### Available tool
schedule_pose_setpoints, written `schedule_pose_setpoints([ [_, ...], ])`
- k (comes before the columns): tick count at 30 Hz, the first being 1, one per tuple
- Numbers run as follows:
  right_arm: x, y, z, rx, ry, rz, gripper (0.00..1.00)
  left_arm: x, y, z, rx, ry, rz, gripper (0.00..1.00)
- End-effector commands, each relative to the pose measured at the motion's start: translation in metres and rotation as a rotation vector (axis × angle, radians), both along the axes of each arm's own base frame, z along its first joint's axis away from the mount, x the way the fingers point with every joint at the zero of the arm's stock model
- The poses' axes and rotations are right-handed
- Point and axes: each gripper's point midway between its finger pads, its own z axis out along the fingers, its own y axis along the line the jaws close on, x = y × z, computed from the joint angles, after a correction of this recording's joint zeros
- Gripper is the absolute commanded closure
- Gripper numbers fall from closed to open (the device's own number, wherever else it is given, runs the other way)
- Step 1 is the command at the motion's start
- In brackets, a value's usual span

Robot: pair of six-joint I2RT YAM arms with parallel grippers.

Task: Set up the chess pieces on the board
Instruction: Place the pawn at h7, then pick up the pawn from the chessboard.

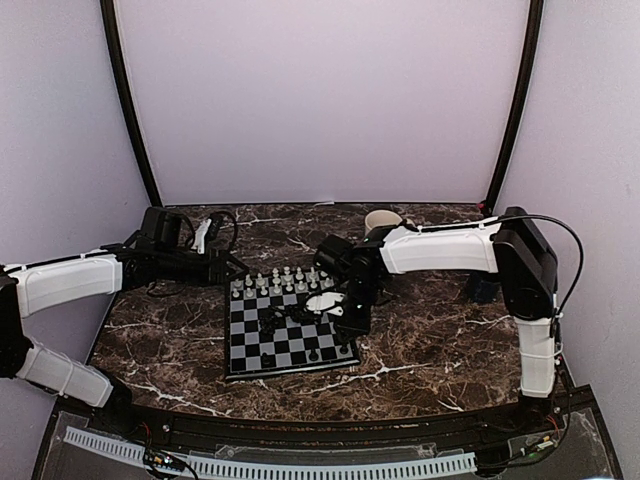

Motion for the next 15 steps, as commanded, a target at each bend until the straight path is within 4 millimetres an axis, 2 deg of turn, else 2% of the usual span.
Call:
schedule_pose_setpoints([
  [1, 0.000, 0.001, 0.018, 0.024, -0.003, -0.008, 0.77, 0.004, -0.006, 0.014, -0.025, -0.031, -0.006, 0.48],
  [5, 0.009, 0.008, 0.042, 0.093, 0.032, -0.035, 0.70, 0.008, -0.003, 0.023, -0.020, -0.048, 0.020, 0.48],
  [9, 0.015, 0.013, 0.075, 0.196, 0.109, -0.056, 0.66, 0.025, 0.014, 0.051, -0.021, -0.030, 0.201, 0.36],
  [11, 0.020, 0.012, 0.085, 0.231, 0.112, -0.071, 0.65, 0.031, 0.020, 0.073, -0.057, 0.001, 0.291, 0.25],
  [13, 0.026, 0.009, 0.089, 0.247, 0.101, -0.091, 0.65, 0.035, 0.024, 0.091, -0.105, 0.063, 0.377, 0.08],
  [15, 0.031, 0.008, 0.088, 0.257, 0.086, -0.110, 0.64, 0.037, 0.019, 0.114, -0.162, 0.110, 0.403, 0.03],
])
